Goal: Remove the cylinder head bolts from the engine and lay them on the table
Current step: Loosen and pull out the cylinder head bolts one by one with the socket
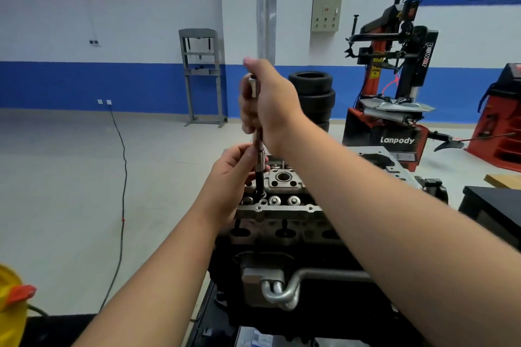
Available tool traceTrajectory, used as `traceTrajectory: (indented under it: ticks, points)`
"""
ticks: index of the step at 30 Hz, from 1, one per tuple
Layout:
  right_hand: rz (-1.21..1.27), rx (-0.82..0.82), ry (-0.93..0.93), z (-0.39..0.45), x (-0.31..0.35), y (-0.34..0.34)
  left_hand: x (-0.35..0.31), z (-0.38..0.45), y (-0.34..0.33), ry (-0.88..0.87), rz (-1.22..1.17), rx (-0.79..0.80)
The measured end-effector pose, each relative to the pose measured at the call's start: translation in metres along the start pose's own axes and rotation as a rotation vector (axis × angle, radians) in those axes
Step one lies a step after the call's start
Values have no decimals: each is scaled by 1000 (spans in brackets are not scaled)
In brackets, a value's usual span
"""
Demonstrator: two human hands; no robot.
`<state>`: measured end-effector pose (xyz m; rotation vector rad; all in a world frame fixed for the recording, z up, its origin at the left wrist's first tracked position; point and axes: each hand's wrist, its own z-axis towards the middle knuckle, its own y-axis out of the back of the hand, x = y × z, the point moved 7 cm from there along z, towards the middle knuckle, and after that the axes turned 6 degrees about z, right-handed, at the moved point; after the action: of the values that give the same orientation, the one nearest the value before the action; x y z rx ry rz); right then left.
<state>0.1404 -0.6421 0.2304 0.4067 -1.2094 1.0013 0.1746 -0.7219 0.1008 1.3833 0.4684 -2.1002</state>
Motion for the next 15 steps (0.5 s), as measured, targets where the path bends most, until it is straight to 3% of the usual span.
traceTrajectory:
  ticks: [3, 6, 8, 10, 12, 15]
  points:
    - [-49, 136, -102, 1, -1, 1, 0, -1, -3, 17, 21, 68]
    - [-208, -80, 3, -9, -1, 2, -3, 0, -2, -15, 4, 3]
    - [-189, -224, 110, -16, -3, 2, -4, -1, 1, -39, 22, -54]
    - [-139, -255, 141, -16, -5, 2, -4, -1, 2, -49, 26, -72]
    - [-77, -172, 77, -7, -4, 1, -4, -2, 1, -35, -2, -32]
    - [-23, 106, -86, 5, -4, -2, -3, -2, -4, 3, 44, 56]
